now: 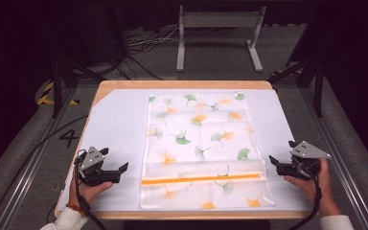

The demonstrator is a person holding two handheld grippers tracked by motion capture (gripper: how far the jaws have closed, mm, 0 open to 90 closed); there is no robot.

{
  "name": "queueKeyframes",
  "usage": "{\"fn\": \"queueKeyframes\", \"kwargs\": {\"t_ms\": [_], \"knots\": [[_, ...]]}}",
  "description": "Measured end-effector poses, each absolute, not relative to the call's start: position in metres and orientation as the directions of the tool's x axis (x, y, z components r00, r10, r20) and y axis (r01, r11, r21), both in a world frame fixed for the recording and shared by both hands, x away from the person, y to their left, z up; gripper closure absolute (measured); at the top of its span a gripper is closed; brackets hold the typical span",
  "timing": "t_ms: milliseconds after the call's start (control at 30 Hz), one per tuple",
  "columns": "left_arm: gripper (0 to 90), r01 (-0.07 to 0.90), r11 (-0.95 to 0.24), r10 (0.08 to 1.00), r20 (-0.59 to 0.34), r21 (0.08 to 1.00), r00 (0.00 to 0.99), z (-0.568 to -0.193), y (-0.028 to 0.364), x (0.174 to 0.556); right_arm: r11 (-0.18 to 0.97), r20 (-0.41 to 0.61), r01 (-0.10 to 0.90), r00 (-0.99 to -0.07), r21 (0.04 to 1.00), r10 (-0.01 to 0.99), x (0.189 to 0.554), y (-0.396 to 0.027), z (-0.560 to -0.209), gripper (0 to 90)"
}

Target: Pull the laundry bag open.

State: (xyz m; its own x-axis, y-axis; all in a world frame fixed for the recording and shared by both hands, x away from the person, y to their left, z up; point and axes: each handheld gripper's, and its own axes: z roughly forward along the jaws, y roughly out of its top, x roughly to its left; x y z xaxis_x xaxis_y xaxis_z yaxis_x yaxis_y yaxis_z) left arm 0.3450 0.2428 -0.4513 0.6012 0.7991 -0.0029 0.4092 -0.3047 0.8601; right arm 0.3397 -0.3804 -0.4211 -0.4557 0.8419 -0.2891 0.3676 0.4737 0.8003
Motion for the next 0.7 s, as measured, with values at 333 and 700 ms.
{"fn": "queueKeyframes", "kwargs": {"t_ms": [333, 700], "knots": [[5.0, 0.402, -0.335, 0.795, 0.028, 0.852, 0.605, -0.4529, 0.2412, 0.3449, 0.453, -0.28, 0.379, -0.429, 0.807, 0.859, 0.3376, -0.3789, -0.4222, 10.2], [5.7, 0.403, -0.365, 0.793, 0.054, 0.839, 0.606, -0.4534, 0.238, 0.347, 0.474, -0.288, 0.385, -0.449, 0.791, 0.846, 0.3371, -0.3768, -0.426, 11.5]]}}
